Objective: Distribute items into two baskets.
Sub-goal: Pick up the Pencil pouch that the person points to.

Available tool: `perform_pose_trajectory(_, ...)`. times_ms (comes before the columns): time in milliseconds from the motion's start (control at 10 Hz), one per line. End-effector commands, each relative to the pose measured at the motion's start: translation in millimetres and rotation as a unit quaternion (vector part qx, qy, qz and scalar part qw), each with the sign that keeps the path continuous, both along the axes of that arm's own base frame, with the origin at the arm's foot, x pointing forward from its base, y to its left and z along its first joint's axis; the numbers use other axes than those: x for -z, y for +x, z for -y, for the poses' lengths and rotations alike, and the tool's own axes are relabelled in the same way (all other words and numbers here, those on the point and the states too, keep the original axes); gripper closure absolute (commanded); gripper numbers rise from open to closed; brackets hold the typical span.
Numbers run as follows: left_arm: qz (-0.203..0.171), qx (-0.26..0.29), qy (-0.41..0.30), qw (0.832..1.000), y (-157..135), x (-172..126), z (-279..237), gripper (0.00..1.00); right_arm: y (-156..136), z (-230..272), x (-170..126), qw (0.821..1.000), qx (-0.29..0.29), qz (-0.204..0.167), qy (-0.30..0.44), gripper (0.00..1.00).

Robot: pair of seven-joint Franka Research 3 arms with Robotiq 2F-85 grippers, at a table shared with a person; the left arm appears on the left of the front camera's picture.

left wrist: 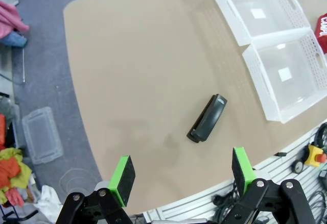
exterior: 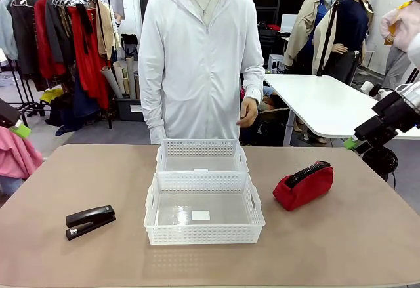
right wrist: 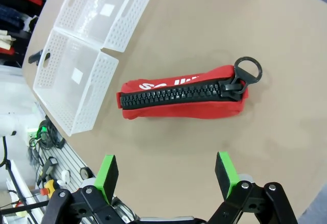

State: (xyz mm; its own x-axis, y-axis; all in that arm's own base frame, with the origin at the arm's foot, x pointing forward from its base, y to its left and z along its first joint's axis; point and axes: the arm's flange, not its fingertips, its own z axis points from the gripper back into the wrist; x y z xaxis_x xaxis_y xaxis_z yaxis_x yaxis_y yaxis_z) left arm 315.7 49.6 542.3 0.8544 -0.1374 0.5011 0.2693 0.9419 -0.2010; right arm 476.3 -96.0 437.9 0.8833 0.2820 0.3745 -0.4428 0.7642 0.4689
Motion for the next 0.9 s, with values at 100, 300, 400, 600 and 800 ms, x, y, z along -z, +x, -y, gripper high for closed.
perform_pose_trajectory(100, -0.005, -0.002, 0.002, 1.000, -1.9, -0.7, 0.8, 0.02, 2.5, -1.4, -1.2, 1.000, 0.000, 0.006, -0.003, 0.00)
perform_pose_trajectory(300, -0.005, -0.002, 0.002, 1.000, -1.9, -0.7, 0.8, 0.02, 2.5, -1.4, -1.2, 1.000, 0.000, 0.006, -0.003, 0.00)
perform_pose_trajectory(400, -0.005, -0.002, 0.002, 1.000, -1.9, -0.7, 0.8, 0.02, 2.5, -1.4, -1.2, 1.000, 0.000, 0.006, -0.003, 0.00)
perform_pose_trajectory(600, -0.006, 0.008, -0.013, 1.000, 5.2, 6.9, -0.3, 0.02, -1.8, 0.7, -16.0, 0.999, -0.011, 0.004, 0.033, 0.00)
perform_pose_trajectory(800, -0.012, 0.015, -0.047, 0.999, 15.2, 16.3, -10.2, 0.02, -13.8, 7.0, -44.6, 0.999, 0.008, 0.024, 0.046, 0.00)
